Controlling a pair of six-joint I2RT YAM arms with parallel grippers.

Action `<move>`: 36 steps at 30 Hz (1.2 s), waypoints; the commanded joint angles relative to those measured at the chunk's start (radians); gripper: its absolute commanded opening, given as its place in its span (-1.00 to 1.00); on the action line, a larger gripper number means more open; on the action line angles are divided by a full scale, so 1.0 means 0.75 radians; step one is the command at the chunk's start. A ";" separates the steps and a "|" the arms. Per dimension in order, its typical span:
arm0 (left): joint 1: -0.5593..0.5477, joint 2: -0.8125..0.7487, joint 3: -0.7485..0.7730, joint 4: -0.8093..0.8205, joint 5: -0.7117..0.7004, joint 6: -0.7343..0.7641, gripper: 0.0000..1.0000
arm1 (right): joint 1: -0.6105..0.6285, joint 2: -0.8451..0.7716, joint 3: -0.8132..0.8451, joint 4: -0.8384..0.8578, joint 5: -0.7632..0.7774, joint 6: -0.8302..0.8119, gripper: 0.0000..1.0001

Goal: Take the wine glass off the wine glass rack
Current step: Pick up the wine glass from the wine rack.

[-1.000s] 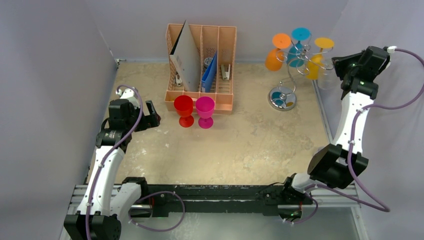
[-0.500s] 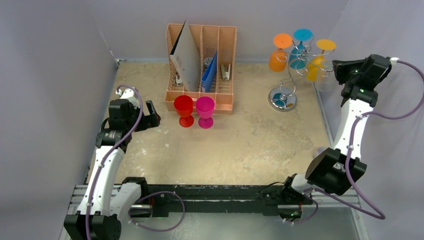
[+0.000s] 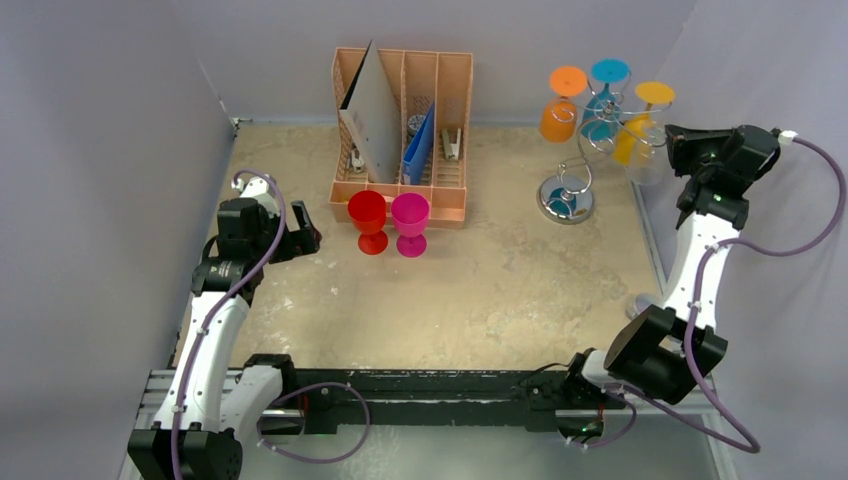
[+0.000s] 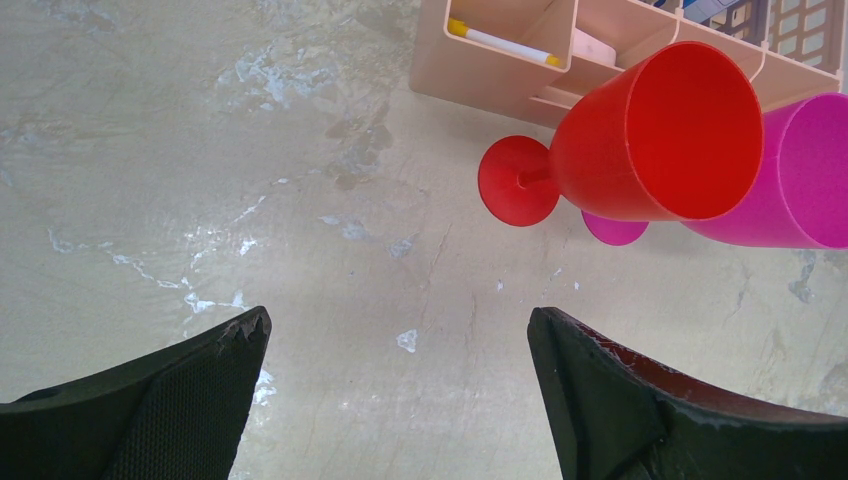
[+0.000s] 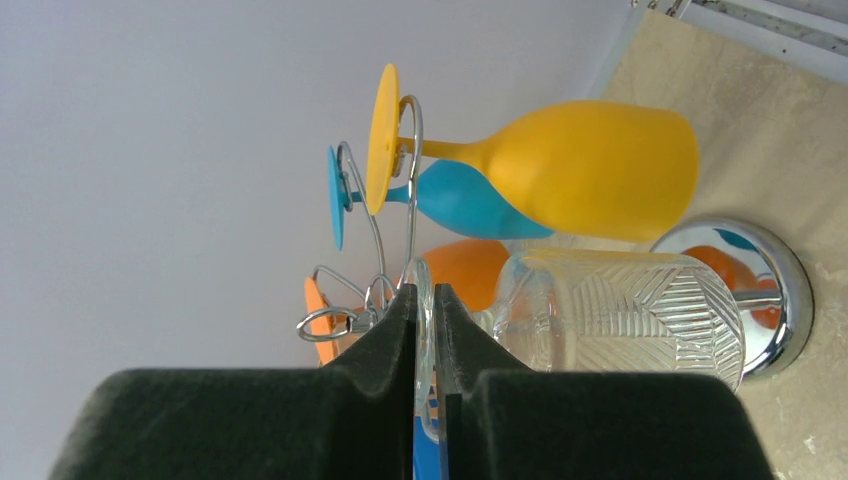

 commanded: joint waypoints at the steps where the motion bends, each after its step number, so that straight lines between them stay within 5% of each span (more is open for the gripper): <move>1: 0.007 -0.015 0.001 0.044 0.024 0.010 1.00 | -0.014 -0.072 -0.026 0.129 -0.087 0.054 -1.00; 36: 0.007 -0.032 0.000 0.044 0.027 0.010 1.00 | -0.047 -0.275 -0.153 0.093 -0.207 0.051 -1.00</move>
